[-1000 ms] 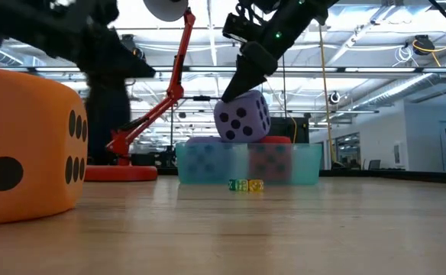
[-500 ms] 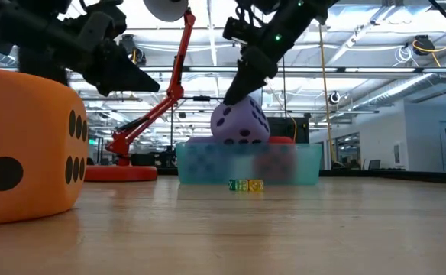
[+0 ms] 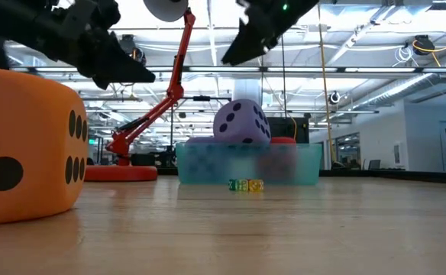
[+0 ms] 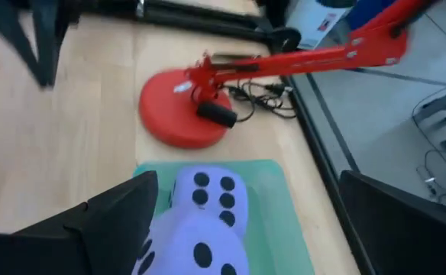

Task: Pick & Place Dice
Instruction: Put the large purple die into the blue bin, then put the large orange die into the blue bin

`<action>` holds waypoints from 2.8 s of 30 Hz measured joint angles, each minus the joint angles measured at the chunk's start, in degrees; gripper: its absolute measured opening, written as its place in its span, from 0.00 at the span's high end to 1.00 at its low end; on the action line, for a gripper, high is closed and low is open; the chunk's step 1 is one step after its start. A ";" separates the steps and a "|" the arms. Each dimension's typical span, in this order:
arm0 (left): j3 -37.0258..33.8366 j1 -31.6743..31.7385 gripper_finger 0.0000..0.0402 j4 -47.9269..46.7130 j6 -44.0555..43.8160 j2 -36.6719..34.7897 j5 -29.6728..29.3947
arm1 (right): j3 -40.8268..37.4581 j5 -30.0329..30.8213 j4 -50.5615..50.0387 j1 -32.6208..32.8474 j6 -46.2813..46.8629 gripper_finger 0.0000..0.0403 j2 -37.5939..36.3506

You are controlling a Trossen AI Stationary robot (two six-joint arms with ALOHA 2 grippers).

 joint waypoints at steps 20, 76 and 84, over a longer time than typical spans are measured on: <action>0.00 -7.24 0.97 -4.04 2.39 -6.22 -2.86 | -20.07 -9.09 14.20 -0.47 7.79 0.78 -6.48; 0.00 -7.27 0.94 -5.13 1.43 -6.22 -2.86 | -20.38 -14.93 15.75 -6.64 11.57 1.00 3.60; 0.00 -7.27 0.94 -5.26 2.35 -6.20 -2.80 | -20.65 -14.86 15.58 -5.27 11.12 1.00 -10.59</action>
